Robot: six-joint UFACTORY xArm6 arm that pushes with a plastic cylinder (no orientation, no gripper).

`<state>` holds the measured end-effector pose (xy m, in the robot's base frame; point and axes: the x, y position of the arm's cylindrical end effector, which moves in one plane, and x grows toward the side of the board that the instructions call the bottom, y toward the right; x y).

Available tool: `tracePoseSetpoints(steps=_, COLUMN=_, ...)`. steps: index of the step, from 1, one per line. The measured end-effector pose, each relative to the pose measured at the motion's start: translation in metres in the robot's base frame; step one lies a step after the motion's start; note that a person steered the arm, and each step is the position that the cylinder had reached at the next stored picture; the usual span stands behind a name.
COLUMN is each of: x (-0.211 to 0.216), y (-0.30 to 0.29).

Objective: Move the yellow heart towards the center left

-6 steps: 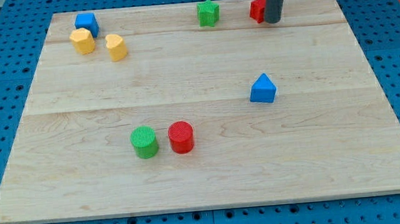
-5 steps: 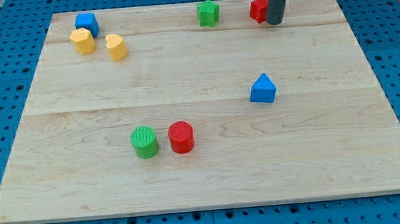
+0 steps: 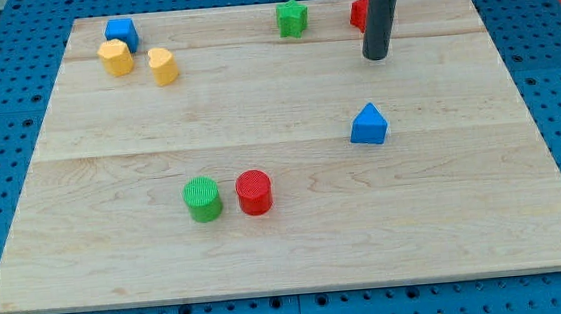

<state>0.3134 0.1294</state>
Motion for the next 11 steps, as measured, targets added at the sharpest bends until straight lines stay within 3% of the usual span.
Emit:
tracePoseSetpoints(steps=1, x=-0.001, y=-0.014)
tracePoseSetpoints(steps=5, x=-0.027, y=-0.222)
tracePoseSetpoints(steps=7, x=-0.025, y=-0.259)
tracePoseSetpoints(steps=9, x=0.029, y=-0.298)
tracePoseSetpoints(steps=11, x=0.017, y=-0.288)
